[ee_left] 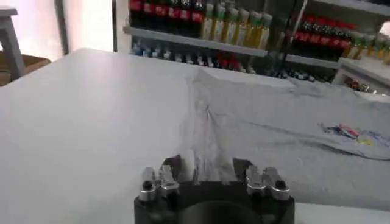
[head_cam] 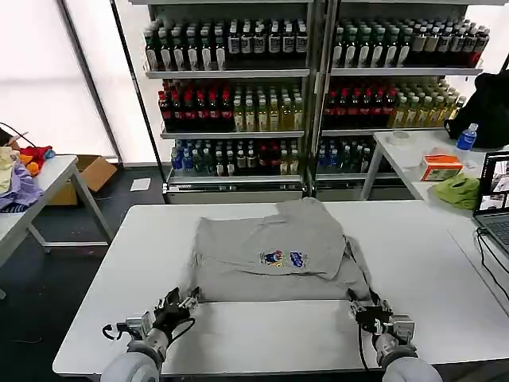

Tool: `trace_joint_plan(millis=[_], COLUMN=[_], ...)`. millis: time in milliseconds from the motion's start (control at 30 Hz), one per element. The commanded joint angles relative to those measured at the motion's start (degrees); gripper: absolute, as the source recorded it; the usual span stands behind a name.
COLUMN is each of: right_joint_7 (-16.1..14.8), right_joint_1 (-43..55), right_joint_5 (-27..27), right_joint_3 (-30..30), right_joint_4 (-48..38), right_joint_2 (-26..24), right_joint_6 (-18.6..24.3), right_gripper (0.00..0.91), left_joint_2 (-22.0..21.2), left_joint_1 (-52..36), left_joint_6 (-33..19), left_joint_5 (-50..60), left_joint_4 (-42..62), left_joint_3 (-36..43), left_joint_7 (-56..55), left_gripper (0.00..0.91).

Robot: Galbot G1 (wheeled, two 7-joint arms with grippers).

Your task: Fold and organize the clothes.

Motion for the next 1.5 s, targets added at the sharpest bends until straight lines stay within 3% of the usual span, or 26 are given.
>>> trace_joint_plan(millis=[33,233,433,633,867,900,933,967,1167,1267,1333,1500], right_joint_7=[0.77,-0.31,-2.26,-3.73,-5.56,-5.56,-5.81,-5.94,-6.55,-7.22,-7.46,-8.39], right_joint_1=[-0.36,-1.77,-7.92,-19.49,-33.01,-34.41,-35.84,-36.70,-34.22,-31.04,-28.54,-21.10], right_joint_5=[0.31,0.83,-1.19,-1.96,-7.83,-9.36,-11.19,-12.12,-10.87,-6.91,-1.40,4.56], right_joint_3=[-0.50,0.15,1.57,4.74,6.34,6.00,5.80,5.66,6.34,9.23,12.60,20.88], right_joint_4=[-0.36,1.50,5.76,13.72,21.05,21.70,22.43,22.81,22.40,22.20,22.26,21.70], right_joint_2=[0.89,-0.19,-1.43,-3.06,-2.89,-2.35,-1.67,-1.37,-1.99,-2.93,-3.81,-7.16], right_joint_6=[-0.53,-0.08,3.14,5.41,6.15,6.18,6.39,6.82,5.04,3.95,2.94,1.05], right_gripper=[0.000,0.000,0.000,0.000,0.000,0.010,0.383,0.907,0.907,0.907,0.907,0.907], left_joint_2=[-0.77,-0.40,0.05,0.22,-2.54,-3.28,-3.75,-4.18,-4.77,-3.48,-1.98,1.93], left_joint_1=[0.78,0.96,5.55,14.72,33.47,35.15,36.11,37.16,37.27,36.53,35.86,32.50], left_joint_6=[-0.89,-1.75,-2.26,-1.82,-1.69,-1.60,-1.55,-1.52,3.78,4.54,5.08,5.13], left_joint_5=[1.11,0.75,0.80,0.99,7.41,7.83,8.48,9.57,12.13,10.59,8.09,1.33], left_joint_4=[1.19,0.07,-4.23,-13.02,-22.56,-23.66,-24.30,-24.58,-25.51,-26.16,-27.18,-28.24], left_joint_3=[0.68,0.31,-1.91,-6.33,-11.45,-11.77,-12.15,-12.56,-16.43,-19.12,-21.26,-26.28], left_joint_7=[0.07,0.36,0.49,0.16,0.89,0.93,1.19,1.23,2.37,2.92,3.44,4.33], left_gripper=[0.010,0.010,0.010,0.010,0.010,0.101,0.403,0.907,0.907,0.907,0.907,0.907])
